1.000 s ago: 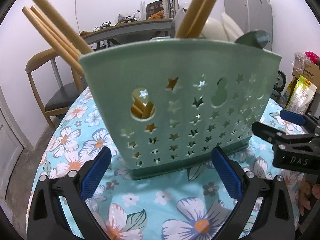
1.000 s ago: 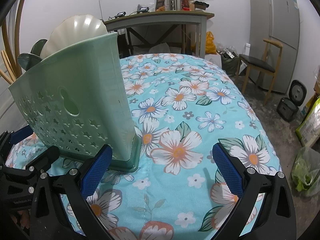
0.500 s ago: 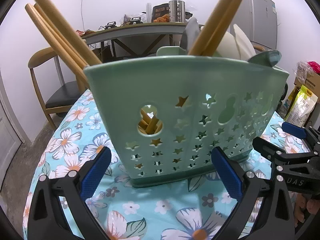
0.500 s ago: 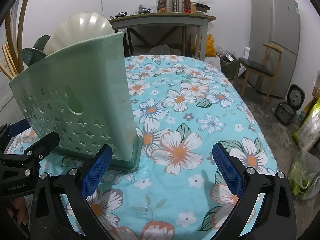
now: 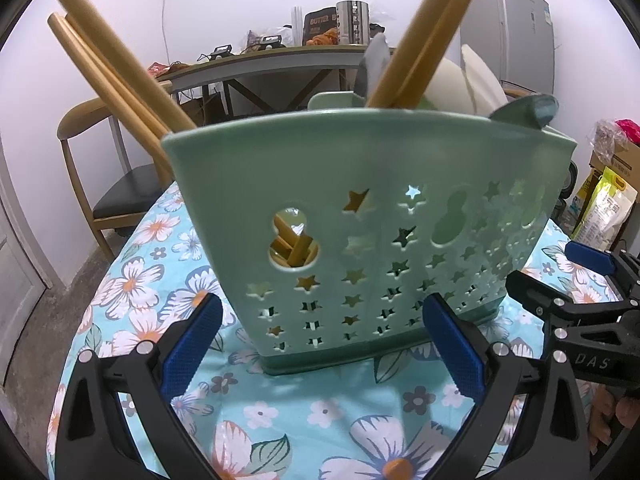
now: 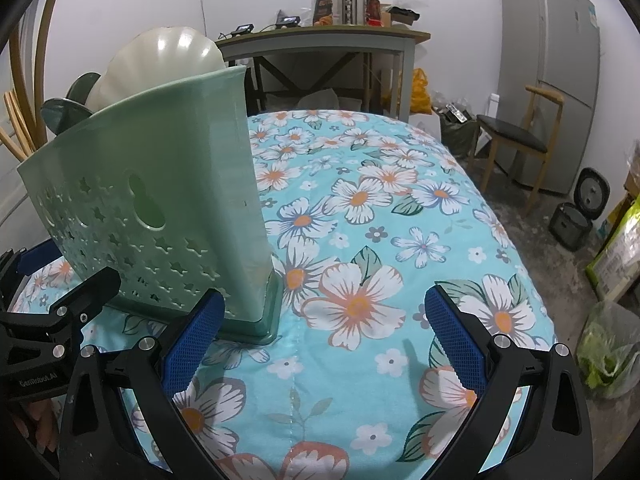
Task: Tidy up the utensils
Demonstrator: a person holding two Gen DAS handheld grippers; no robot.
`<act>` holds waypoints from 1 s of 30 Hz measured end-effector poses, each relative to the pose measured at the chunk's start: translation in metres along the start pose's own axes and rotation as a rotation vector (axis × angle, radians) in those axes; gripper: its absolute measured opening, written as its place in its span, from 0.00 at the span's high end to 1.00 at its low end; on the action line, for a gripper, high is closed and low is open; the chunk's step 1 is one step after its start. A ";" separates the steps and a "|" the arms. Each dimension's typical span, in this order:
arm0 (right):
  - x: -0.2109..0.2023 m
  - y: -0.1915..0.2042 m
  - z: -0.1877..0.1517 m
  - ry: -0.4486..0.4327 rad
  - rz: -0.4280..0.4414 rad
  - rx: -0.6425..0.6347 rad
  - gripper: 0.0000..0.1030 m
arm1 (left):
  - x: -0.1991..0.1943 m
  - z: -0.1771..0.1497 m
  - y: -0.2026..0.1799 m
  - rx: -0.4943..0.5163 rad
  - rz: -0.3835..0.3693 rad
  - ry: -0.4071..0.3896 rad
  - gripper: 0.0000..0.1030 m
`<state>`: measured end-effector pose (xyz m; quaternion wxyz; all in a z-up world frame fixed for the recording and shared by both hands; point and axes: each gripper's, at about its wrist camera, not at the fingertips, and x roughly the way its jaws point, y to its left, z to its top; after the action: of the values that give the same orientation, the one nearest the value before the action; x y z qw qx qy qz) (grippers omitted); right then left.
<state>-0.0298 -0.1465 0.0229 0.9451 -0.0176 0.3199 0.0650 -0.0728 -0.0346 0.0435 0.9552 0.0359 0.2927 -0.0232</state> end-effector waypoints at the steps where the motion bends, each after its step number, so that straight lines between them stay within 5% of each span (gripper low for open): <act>1: 0.000 0.000 0.000 0.000 -0.001 -0.002 0.07 | -0.001 -0.001 -0.001 0.000 0.000 0.000 0.05; 30: -0.001 0.000 0.001 -0.002 -0.003 -0.006 0.07 | -0.008 -0.002 -0.003 -0.007 0.013 -0.017 0.05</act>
<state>-0.0301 -0.1466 0.0244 0.9455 -0.0210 0.3185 0.0646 -0.0809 -0.0376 0.0463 0.9579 0.0343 0.2845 -0.0162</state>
